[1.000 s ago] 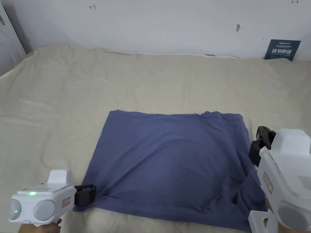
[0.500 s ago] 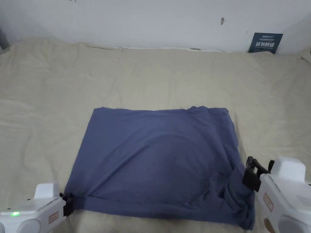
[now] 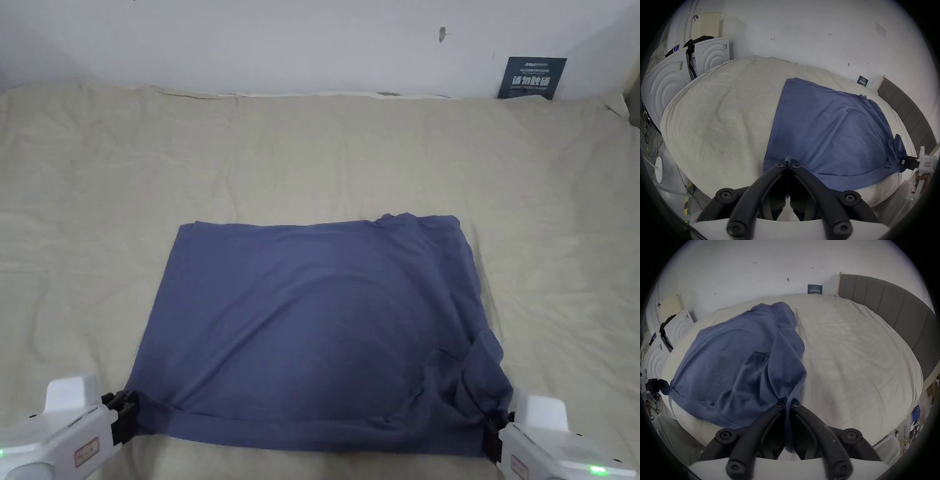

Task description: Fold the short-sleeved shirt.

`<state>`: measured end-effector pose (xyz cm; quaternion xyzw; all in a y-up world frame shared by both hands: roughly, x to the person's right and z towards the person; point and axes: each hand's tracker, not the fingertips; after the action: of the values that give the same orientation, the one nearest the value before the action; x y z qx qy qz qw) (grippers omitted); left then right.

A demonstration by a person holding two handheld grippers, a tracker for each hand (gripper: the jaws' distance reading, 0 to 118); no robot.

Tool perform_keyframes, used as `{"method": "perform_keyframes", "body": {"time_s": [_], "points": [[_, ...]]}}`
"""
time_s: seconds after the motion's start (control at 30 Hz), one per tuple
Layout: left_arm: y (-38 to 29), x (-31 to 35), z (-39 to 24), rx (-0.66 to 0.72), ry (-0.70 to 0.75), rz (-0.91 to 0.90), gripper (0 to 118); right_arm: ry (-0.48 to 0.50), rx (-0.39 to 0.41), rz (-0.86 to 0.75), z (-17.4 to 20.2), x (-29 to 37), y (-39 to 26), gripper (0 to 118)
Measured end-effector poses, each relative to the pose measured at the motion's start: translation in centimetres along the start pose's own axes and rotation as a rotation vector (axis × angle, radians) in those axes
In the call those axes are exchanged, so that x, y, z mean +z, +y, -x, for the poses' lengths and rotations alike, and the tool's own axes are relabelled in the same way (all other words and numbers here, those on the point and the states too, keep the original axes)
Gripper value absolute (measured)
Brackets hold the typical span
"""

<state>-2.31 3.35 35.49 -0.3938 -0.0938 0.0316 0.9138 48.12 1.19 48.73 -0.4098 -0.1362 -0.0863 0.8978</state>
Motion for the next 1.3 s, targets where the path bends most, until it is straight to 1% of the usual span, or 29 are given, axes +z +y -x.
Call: {"method": "perform_keyframes", "body": {"time_s": [0.07,0.17,0.27,0.33,0.4,0.5,0.63,0.7,0.8,0.87,0.9,0.97,1.03,1.07,1.13,1.17,1.2,1.23,1.27,1.3], "points": [[0.8,0.5,-0.3,0.006,0.001,-0.010,3,-0.029,0.025,-0.072,0.3,1.2,0.7,5],[2.2,-0.2,0.3,0.037,-0.004,-0.029,3,0.003,0.008,-0.163,0.2,2.8,3.1,5],[4.8,0.1,0.1,0.050,0.002,-0.079,3,-0.007,0.042,-0.255,0.8,3.7,6.1,5],[6.8,0.0,-0.1,0.060,0.006,-0.120,3,-0.011,0.040,-0.289,0.9,3.2,8.5,5],[8.7,-0.8,-0.4,0.071,0.018,-0.151,3,-0.014,0.048,-0.301,1.1,2.4,10.7,5],[11.2,-2.7,-0.8,0.065,0.040,-0.175,3,-0.043,0.073,-0.302,1.2,-0.2,13.5,5],[13.7,-6.7,-0.7,0.068,0.051,-0.164,3,-0.060,0.097,-0.268,1.5,-4.3,16.1,5],[14.4,-10.1,-0.4,0.048,0.072,-0.120,3,-0.073,0.116,-0.218,1.8,-6.6,17.0,5],[14.8,-13.4,-1.0,-0.002,0.114,-0.033,3,-0.069,0.115,-0.149,1.7,-10.1,17.4,5],[14.6,-15.6,-1.0,-0.017,0.133,0.028,3,-0.071,0.107,-0.088,1.7,-12.1,17.3,5],[14.4,-16.6,-1.0,-0.028,0.147,0.061,3,-0.065,0.088,-0.048,1.5,-13.2,17.1,5],[13.8,-17.9,-1.5,-0.060,0.176,0.141,3,-0.086,0.068,0.019,1.2,-14.9,16.4,5],[13.1,-18.8,-1.7,-0.080,0.197,0.206,3,-0.086,0.022,0.072,0.5,-16.1,15.4,6],[13.0,-18.8,-1.8,-0.081,0.197,0.158,3,-0.075,-0.009,0.082,0.1,-16.1,15.0,6],[13.6,-18.6,-1.9,-0.079,0.206,0.159,5,-0.053,-0.063,0.037,-0.8,-15.9,14.8,6],[13.9,-18.5,-1.9,-0.075,0.201,0.168,11,-0.052,-0.071,0.056,-1.0,-15.7,15.2,12],[14.1,-17.8,-2.2,-0.073,0.197,0.167,24,-0.055,-0.072,0.071,-1.1,-15.4,15.5,19],[14.3,-17.2,-2.2,-0.065,0.191,0.152,55,-0.064,-0.067,0.065,-1.2,-14.8,15.8,32],[14.7,-16.3,-2.4,-0.048,0.173,0.116,77,-0.063,-0.067,0.027,-0.3,-13.1,15.9,45],[15.0,-15.1,-2.5,-0.035,0.146,0.072,92,-0.059,-0.065,-0.028,-0.3,-11.9,16.1,64]]}}
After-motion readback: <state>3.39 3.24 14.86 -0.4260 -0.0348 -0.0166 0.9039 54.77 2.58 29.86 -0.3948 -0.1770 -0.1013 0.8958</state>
